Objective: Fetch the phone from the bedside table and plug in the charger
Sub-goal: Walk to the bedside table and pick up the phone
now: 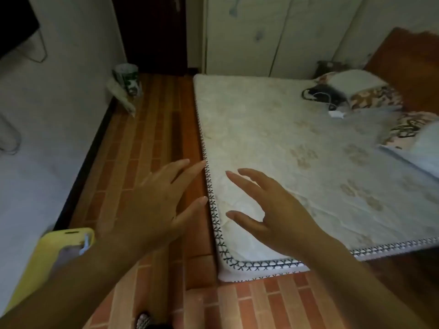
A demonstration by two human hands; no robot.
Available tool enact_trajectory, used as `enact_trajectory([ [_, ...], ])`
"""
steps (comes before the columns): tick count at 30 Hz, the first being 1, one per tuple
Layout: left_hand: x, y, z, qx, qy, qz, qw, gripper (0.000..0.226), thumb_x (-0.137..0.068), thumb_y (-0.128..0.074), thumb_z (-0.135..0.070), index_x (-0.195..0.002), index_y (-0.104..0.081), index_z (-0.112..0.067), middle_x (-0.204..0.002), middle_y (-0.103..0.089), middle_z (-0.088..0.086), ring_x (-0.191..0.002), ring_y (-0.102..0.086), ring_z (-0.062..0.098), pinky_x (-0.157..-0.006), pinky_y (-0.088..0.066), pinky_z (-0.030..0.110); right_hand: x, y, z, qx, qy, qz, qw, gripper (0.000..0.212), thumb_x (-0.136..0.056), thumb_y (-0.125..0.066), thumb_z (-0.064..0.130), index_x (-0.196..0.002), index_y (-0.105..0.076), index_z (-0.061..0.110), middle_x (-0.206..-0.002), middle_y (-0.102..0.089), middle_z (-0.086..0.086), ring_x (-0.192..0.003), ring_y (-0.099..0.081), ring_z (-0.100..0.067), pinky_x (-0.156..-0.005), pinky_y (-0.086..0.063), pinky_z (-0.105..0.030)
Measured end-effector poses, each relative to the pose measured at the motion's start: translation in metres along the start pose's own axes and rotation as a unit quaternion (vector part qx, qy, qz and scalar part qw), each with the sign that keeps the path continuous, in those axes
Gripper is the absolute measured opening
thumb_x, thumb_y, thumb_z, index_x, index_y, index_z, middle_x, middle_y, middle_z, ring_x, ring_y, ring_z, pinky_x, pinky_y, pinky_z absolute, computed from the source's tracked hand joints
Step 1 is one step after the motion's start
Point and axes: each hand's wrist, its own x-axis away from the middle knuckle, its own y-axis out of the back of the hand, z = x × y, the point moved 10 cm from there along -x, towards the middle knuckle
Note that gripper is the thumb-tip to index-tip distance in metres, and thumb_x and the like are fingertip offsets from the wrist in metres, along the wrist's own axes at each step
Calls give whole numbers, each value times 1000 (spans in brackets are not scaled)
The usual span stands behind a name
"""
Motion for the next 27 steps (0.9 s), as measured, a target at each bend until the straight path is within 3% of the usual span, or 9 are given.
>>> enact_trajectory([
  [2,7,8,40,14,30,0,999,63,-83,-25,-66,-141,-20,-40,-148,-36,-3,-133,-34,15,-104,-29,38,-29,-25,18,-21,5,16,1000,63,-84,-43,61,-140,-17,49,-151,-29,11,-134,-30,-9,-97,-37,-27],
  [7,28,27,142,19,79,5,997,61,-85,-27,-64,-141,-17,-42,-150,-32,-6,-136,-29,11,-107,-34,45,-95,-83,70,-75,21,25,997,64,-83,-43,61,-142,-24,42,-150,-31,9,-133,-35,-12,-99,-44,-37],
  [13,54,69,245,10,145,5,989,62,-84,-28,-63,-140,-22,-38,-150,-32,-5,-136,-31,15,-104,-38,50,-174,-148,127,-130,34,15,991,66,-83,-44,63,-140,-16,48,-147,-28,18,-122,-25,12,-91,-24,-8],
  [23,11,72,351,38,199,19,979,60,-82,-33,-56,-138,-29,-37,-149,-34,-7,-134,-34,14,-105,-37,47,-291,-191,134,-121,47,74,989,67,-82,-48,58,-142,-25,38,-146,-35,10,-127,-33,1,-95,-27,-12],
  [27,-57,54,396,45,185,33,981,60,-82,-29,-62,-138,-26,-42,-150,-31,-9,-134,-34,13,-103,-40,48,-350,-202,100,-127,14,75,989,70,-80,-45,63,-142,-26,37,-147,-34,11,-127,-33,0,-89,-25,-1],
])
